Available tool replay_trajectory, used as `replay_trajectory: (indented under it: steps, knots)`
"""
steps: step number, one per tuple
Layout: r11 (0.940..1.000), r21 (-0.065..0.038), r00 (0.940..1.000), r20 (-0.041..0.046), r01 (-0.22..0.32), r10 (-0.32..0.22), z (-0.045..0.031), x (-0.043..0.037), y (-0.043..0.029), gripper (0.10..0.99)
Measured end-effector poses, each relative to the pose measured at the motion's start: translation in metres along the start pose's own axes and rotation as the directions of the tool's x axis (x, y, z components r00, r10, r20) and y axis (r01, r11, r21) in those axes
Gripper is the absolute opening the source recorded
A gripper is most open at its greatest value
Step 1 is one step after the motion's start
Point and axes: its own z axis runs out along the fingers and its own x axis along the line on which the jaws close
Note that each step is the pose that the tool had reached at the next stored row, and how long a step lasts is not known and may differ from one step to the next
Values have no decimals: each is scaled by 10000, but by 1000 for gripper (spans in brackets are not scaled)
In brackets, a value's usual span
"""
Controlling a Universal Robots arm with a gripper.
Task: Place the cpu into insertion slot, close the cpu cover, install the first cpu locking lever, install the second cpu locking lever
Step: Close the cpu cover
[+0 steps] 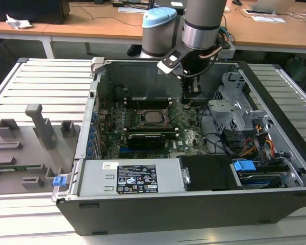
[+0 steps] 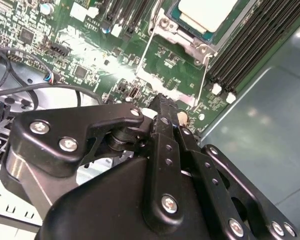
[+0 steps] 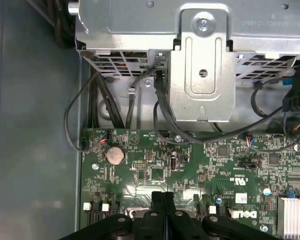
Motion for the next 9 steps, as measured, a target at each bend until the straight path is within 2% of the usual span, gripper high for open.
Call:
replay_trajectory:
  steps: [4,9]
  knots:
    - [10000,0,10000,3,-1,1,28,-2,47,106]
    - [10000,0,10000,3,-1,1,82,-3,69,106]
